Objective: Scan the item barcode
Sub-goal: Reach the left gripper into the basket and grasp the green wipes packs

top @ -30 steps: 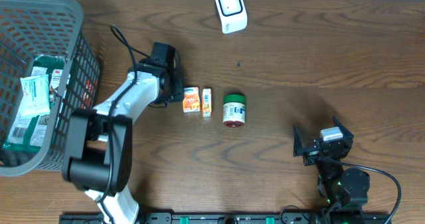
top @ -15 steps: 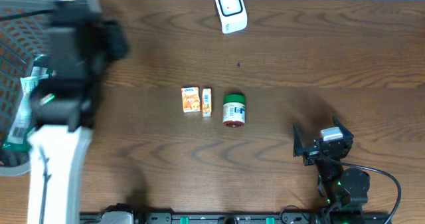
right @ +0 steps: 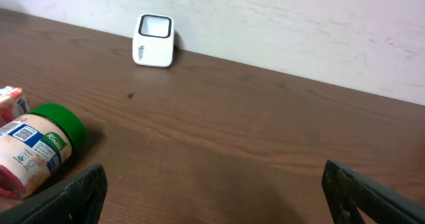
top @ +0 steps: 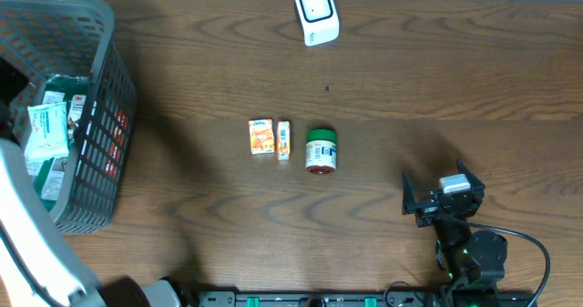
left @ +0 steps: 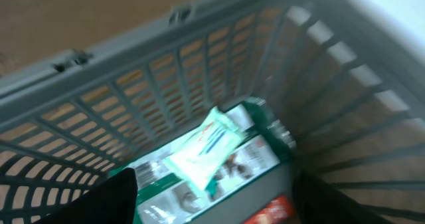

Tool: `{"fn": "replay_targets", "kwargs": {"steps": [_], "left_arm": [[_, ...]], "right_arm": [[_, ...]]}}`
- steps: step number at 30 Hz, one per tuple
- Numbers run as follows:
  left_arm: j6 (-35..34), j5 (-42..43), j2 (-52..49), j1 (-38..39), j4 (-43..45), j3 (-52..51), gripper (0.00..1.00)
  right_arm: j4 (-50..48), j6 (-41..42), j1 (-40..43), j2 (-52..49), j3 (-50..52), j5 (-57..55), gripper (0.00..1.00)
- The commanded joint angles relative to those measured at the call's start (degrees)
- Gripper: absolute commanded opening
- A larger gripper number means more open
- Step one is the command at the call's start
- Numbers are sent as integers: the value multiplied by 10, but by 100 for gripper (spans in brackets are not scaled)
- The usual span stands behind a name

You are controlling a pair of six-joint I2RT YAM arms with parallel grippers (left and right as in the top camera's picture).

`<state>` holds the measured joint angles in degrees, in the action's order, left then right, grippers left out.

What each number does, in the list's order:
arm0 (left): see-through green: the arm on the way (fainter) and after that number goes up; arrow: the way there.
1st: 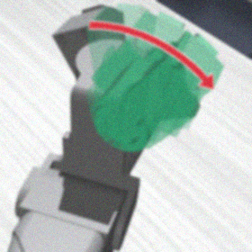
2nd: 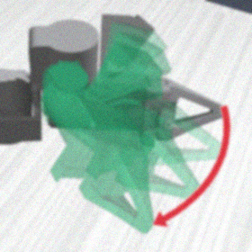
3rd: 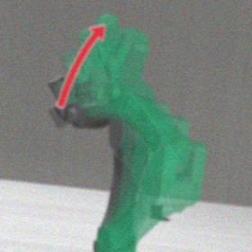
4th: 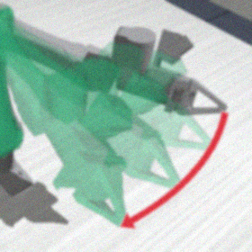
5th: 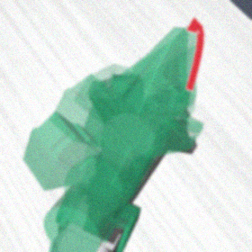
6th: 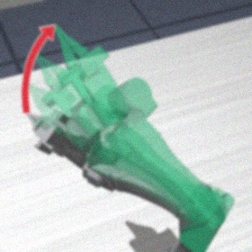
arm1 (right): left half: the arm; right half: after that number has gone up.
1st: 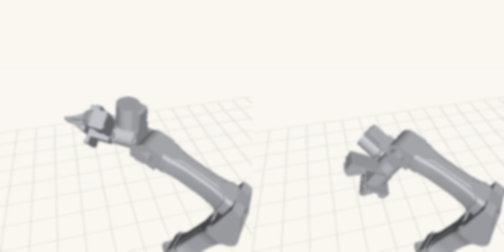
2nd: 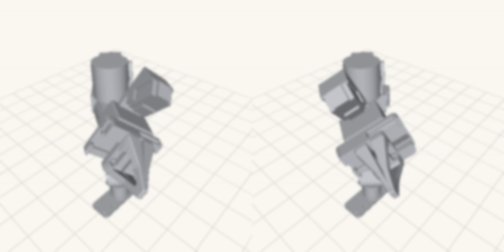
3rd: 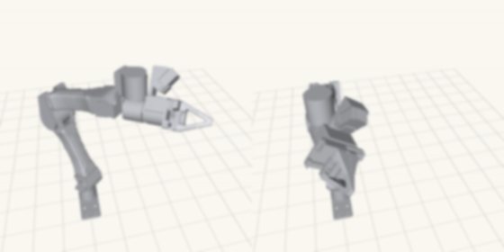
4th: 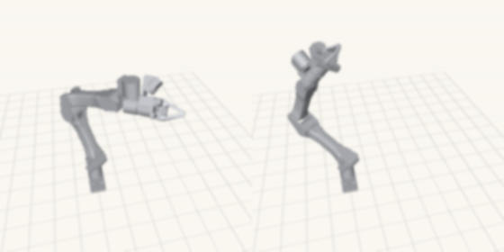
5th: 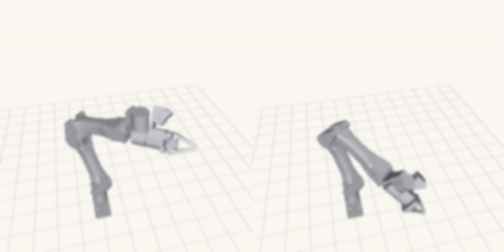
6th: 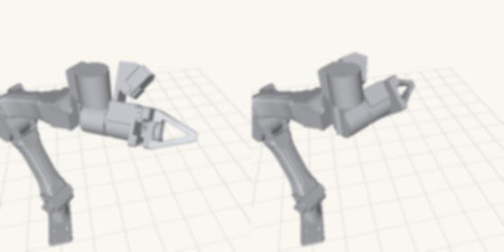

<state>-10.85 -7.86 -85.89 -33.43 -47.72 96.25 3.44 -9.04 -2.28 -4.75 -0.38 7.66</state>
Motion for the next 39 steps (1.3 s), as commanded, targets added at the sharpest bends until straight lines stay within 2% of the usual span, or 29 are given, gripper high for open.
{"fn": "replay_targets", "kwargs": {"steps": [1, 5, 9, 15, 17, 20, 31, 36, 39], "left_arm": [[99, 30, -59, -9, -2, 6, 79], [205, 122, -128, -9, 2, 6, 82], [258, 123, -179, -9, -2, 5, 83], [293, 96, -236, -10, 0, -5, 83], [295, 96, -258, -10, 0, -5, 87], [319, 96, -286, -10, 0, -5, 87], [334, 92, -400, -14, 7, -5, 87], [330, 22, -429, -14, 13, -5, 88], [330, 26, -428, -14, 15, -4, 87]], "right_arm": [[2, 9, 0, 2, 0, -3, 99], [2, 9, 0, 2, 0, -3, 99], [2, 9, 0, 2, 0, -3, 99], [2, 9, 0, 2, 0, -3, 99], [2, 9, 0, 2, 0, -3, 99], [2, 9, 0, 2, 1, -3, 99], [2, 9, 0, 2, 1, -3, 99], [2, 9, 0, 2, 1, -3, 99], [2, 9, 0, 2, 0, -3, 99]]}}
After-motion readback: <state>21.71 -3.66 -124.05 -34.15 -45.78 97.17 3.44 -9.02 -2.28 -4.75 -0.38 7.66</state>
